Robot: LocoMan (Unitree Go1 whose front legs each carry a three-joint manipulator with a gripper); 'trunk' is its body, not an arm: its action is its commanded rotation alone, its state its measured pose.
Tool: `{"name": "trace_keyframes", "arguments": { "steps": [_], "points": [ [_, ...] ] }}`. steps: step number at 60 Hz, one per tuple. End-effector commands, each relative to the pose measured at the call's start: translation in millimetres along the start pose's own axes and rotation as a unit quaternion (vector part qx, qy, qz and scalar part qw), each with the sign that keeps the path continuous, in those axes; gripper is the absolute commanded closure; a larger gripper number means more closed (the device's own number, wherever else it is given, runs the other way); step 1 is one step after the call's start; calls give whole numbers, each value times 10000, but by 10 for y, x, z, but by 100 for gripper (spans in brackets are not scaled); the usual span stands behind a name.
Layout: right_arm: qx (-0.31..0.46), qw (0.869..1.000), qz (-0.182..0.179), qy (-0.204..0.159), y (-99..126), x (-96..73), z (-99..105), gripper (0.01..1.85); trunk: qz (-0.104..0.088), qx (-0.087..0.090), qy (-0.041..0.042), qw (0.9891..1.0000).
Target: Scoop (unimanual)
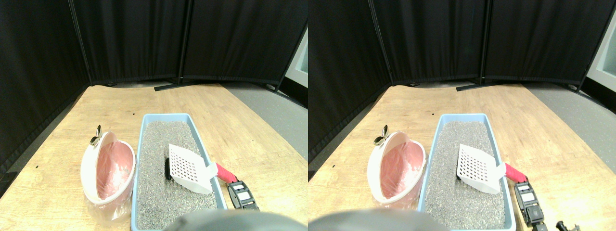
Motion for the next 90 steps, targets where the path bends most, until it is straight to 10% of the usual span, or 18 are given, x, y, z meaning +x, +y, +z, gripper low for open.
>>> {"name": "trace_keyframes", "arguments": {
  "steps": [1,24,49,90],
  "points": [
    [-63,9998,-42,-187,-8,10,77,142,23,-38,4,10000],
    [-156,9995,40,-269,2,28,101,144,-4,-105,-10,9999],
    [1053,9942,119,-198,36,69,42,85,-33,-185,88,9998],
    [1487,9884,-296,-88,-101,415,-267,95,-67,-222,137,9996]
  ]
}}
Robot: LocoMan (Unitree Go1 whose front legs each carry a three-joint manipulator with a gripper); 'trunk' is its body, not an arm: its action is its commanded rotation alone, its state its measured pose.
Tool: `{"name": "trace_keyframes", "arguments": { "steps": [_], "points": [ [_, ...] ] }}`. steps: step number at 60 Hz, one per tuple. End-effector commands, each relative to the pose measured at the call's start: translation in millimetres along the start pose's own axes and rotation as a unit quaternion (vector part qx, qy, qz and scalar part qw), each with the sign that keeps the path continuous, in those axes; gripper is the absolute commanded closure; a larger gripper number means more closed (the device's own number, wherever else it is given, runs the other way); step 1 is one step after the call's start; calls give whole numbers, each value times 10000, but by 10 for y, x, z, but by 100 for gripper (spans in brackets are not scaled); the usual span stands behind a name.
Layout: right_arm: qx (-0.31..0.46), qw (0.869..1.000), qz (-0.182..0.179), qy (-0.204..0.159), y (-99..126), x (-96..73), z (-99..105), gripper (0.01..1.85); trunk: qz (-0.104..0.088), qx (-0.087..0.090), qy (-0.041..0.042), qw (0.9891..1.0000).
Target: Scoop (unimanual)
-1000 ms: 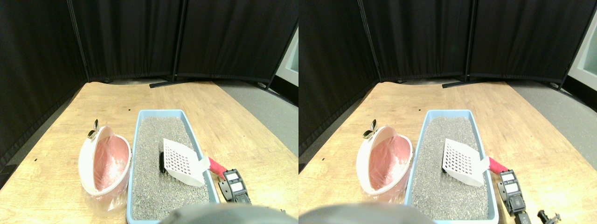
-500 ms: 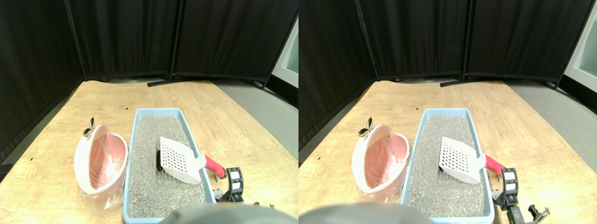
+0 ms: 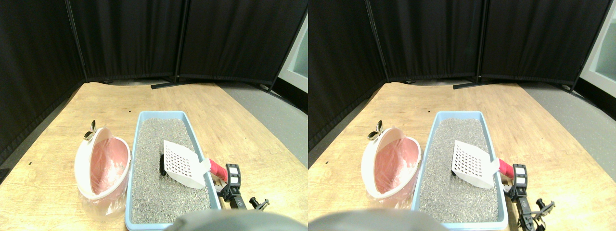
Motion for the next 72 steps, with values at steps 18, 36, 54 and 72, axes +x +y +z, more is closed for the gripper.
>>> {"name": "trace_keyframes", "arguments": {
  "steps": [18,36,54,72],
  "points": [
    [-93,9995,-283,-40,19,181,50,92,71,-115,41,9999],
    [-121,9996,-266,40,38,319,80,93,17,-82,-40,10000],
    [-112,9995,-242,146,41,476,51,90,-33,-43,-65,10000],
    [-85,9991,-343,234,50,579,5,92,12,-76,-111,9999]
  ]
}}
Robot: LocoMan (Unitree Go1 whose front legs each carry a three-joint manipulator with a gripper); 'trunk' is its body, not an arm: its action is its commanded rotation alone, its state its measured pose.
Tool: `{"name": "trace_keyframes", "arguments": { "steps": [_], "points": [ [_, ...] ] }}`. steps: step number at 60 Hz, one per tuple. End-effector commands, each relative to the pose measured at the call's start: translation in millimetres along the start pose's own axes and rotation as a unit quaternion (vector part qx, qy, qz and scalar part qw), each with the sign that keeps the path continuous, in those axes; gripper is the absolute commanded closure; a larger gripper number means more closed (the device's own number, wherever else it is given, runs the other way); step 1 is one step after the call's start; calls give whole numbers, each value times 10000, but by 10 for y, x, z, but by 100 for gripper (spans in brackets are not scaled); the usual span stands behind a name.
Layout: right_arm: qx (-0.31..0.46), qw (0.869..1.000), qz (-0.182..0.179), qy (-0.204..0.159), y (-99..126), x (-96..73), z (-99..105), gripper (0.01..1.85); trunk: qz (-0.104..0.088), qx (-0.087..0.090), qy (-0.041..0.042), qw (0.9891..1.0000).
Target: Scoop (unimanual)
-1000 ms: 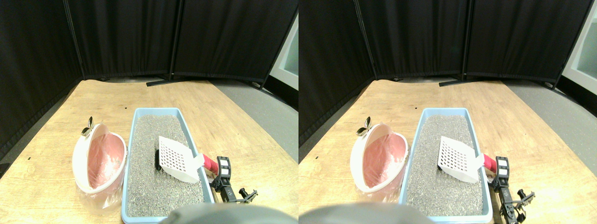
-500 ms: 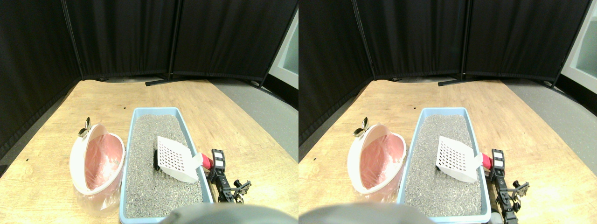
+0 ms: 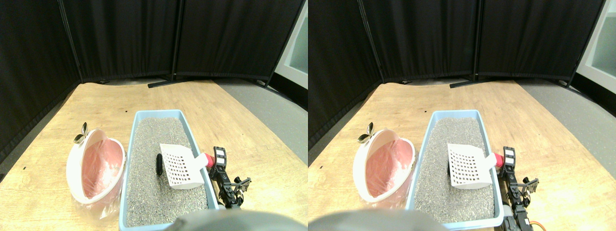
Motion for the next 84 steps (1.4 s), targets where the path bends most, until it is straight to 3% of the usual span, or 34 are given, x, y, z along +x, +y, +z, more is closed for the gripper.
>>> {"name": "trace_keyframes", "arguments": {
  "steps": [1,6,13,28,37,56,69,84],
  "points": [
    [-71,9996,40,-278,47,91,104,97,94,-102,-115,9998],
    [-195,9976,358,-559,50,118,93,180,93,-110,-115,9998],
    [-178,9963,416,-735,30,119,95,180,93,-118,-132,9998],
    [-257,9967,144,-762,-27,47,211,180,94,-157,-133,9997],
    [-336,9953,260,-875,-50,-13,318,180,90,-182,-150,9997],
    [-628,9842,786,-1458,11,-213,967,180,137,-287,-129,9994],
    [-1110,9768,947,-1565,45,-109,1269,180,272,-462,-106,9985],
    [-1805,9655,1068,-1545,23,65,1361,180,498,-639,-37,9967]
  ]
}}
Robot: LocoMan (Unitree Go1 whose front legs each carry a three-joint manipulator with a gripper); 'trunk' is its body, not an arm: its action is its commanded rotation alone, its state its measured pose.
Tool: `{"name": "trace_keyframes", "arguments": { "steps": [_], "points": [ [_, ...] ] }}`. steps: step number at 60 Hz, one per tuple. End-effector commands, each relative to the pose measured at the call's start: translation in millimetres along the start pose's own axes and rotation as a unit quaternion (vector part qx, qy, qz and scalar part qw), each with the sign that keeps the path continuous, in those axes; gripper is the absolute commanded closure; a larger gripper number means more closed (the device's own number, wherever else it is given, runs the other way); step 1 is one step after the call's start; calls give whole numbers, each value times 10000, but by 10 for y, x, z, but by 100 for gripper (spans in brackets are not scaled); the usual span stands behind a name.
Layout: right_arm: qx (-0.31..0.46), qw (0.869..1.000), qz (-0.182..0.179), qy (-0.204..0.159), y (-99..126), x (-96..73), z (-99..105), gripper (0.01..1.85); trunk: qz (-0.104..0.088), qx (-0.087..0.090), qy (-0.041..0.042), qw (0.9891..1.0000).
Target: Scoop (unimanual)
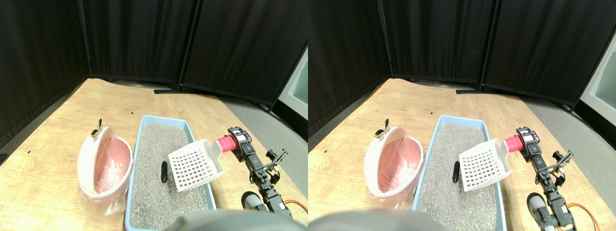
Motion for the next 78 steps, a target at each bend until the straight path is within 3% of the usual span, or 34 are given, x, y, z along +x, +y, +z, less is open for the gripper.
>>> {"name": "trace_keyframes", "arguments": {
  "steps": [1,8,20,31,50,63,78],
  "points": [
    [-176,9994,-12,-291,-51,66,83,180,149,-84,94,9998],
    [-593,9981,90,-165,-55,146,58,180,226,-137,127,9996],
    [-840,9953,346,-327,-63,278,23,180,333,-231,177,9990],
    [-1002,9943,297,-191,-9,360,59,180,431,-293,187,9985],
    [-1313,9894,475,-393,51,517,151,180,454,-373,173,9981],
    [-1489,9866,620,-240,125,585,228,180,457,-392,202,9980],
    [-2139,9723,908,-251,150,644,209,180,453,-421,245,9978]
  ]
}}
